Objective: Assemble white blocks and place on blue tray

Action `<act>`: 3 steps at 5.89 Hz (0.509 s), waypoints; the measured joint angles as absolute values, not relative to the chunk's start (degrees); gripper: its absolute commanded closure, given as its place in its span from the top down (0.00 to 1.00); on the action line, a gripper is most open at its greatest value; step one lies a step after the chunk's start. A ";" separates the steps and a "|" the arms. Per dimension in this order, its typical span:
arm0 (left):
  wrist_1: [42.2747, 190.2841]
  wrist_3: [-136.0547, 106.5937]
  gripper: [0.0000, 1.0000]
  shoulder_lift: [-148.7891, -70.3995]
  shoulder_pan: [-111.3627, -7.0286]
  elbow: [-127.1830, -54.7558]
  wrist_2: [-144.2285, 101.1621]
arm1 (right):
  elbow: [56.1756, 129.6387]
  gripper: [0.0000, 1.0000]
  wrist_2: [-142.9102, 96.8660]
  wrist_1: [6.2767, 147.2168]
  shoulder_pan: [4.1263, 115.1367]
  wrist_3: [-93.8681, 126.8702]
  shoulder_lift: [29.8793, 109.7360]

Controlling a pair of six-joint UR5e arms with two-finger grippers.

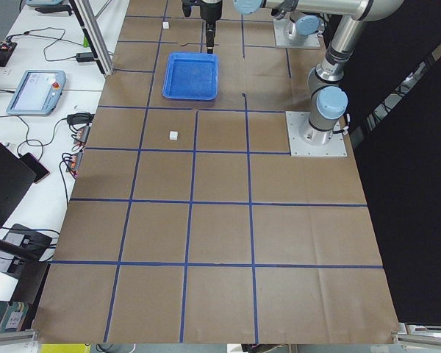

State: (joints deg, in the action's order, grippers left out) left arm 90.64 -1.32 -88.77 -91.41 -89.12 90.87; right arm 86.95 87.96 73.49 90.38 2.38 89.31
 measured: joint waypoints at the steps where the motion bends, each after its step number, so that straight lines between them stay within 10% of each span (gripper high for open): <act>1: 90.62 -1.32 0.99 -88.74 -91.40 -89.12 90.85 | 88.12 0.99 87.93 75.19 91.25 4.34 90.18; 3: 90.62 -1.32 0.99 -88.71 -91.34 -89.12 90.67 | 91.01 0.99 87.99 82.34 91.65 5.30 91.39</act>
